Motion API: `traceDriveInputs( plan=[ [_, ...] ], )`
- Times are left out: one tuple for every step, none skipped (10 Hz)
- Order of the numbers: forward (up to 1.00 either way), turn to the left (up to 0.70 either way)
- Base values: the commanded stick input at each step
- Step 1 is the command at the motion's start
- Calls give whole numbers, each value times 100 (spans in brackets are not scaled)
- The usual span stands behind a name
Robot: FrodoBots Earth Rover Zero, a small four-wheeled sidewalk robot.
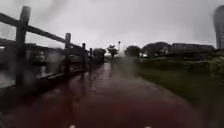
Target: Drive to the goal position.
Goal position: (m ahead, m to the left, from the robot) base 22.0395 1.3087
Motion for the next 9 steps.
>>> traceDriveInputs(
  plan=[
    [100,0],
    [100,0],
    [100,0],
    [100,0],
    [100,0],
    [100,0],
    [100,0],
    [100,0],
    [100,-2]
  ],
)
